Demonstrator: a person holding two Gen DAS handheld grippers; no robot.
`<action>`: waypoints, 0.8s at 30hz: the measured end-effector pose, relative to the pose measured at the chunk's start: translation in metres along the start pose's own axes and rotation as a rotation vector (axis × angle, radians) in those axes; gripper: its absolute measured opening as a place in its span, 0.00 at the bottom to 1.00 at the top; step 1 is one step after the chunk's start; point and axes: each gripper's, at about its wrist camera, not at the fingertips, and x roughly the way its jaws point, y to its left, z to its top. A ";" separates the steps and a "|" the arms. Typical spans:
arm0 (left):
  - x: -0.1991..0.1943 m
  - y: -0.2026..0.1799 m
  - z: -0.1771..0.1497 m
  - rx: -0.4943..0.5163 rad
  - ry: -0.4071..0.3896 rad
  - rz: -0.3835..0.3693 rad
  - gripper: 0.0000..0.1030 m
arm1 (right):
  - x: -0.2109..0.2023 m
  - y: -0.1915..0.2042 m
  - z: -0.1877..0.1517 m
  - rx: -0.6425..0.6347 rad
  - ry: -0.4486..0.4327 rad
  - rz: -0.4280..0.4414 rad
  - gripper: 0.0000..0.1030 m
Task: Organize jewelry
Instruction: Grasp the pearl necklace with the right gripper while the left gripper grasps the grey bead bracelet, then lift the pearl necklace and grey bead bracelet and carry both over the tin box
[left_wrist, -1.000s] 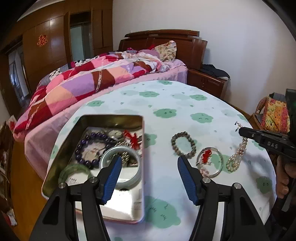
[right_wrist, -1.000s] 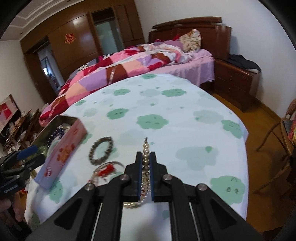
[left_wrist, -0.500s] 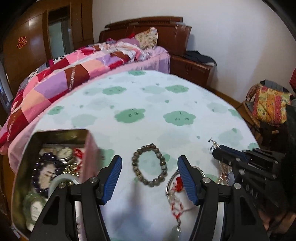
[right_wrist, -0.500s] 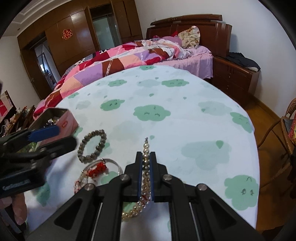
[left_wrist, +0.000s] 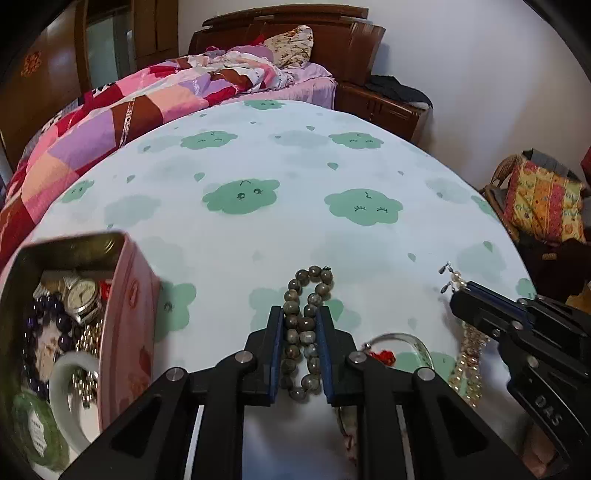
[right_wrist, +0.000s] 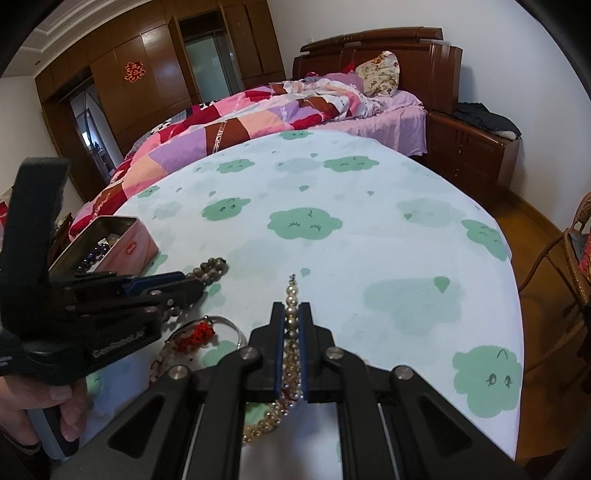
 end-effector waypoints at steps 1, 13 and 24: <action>-0.004 0.000 -0.002 -0.003 -0.009 -0.004 0.17 | 0.000 0.000 0.000 0.001 0.000 0.001 0.08; -0.074 -0.004 -0.015 0.020 -0.160 0.003 0.17 | -0.008 0.010 -0.001 -0.036 -0.038 -0.005 0.08; -0.108 -0.002 -0.018 0.022 -0.230 0.004 0.17 | -0.040 0.023 0.016 -0.065 -0.116 0.029 0.08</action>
